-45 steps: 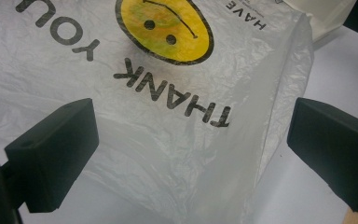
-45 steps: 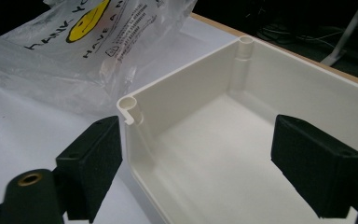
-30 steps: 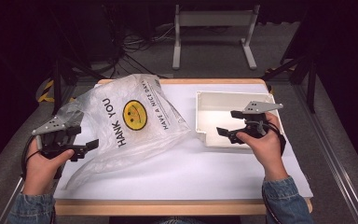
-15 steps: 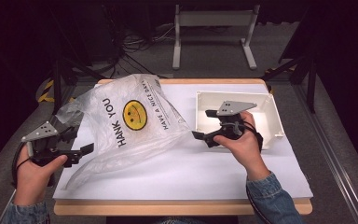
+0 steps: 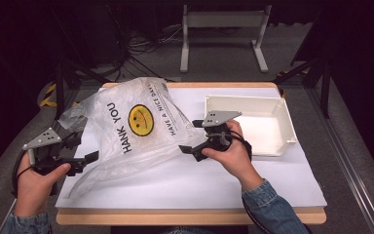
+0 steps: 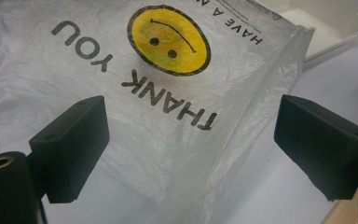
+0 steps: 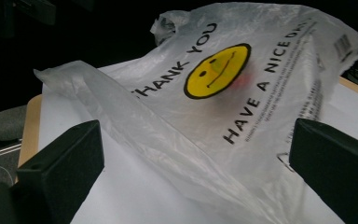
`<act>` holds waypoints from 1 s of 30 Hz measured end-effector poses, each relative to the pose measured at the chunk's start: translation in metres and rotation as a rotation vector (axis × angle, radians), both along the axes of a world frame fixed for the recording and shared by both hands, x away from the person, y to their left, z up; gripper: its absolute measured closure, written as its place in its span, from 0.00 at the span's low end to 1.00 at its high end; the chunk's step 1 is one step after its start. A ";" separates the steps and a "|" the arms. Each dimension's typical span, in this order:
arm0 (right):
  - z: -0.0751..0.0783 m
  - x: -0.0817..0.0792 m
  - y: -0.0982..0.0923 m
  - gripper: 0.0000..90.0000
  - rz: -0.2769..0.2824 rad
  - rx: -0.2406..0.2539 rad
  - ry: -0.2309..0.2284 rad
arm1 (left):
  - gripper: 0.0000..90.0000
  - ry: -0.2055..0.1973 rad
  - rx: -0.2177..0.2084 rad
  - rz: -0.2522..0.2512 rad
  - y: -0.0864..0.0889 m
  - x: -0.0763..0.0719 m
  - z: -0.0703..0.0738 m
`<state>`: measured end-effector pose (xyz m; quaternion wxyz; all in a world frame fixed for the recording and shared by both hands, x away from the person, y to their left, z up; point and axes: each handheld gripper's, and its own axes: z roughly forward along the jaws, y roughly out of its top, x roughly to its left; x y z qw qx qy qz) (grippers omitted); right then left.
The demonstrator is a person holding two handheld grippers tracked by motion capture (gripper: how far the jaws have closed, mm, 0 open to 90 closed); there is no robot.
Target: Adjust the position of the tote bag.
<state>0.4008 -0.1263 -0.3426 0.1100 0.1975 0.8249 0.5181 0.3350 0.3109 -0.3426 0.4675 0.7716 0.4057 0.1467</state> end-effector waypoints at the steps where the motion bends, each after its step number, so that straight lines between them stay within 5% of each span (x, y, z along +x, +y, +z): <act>1: -0.002 -0.001 0.005 0.03 0.006 0.009 -0.003 | 0.12 0.000 0.001 -0.002 0.000 0.000 0.000; 12: -0.029 0.001 0.049 0.02 0.072 -0.047 -0.009 | 0.12 0.003 0.003 -0.009 -0.004 0.001 0.000; 27: -0.074 0.016 0.085 0.03 0.100 -0.203 -0.061 | 0.12 0.023 0.013 -0.002 -0.002 -0.004 -0.007; 30: -0.076 0.015 0.087 0.16 0.078 -0.229 -0.071 | 0.12 0.024 0.010 0.000 -0.001 -0.004 -0.007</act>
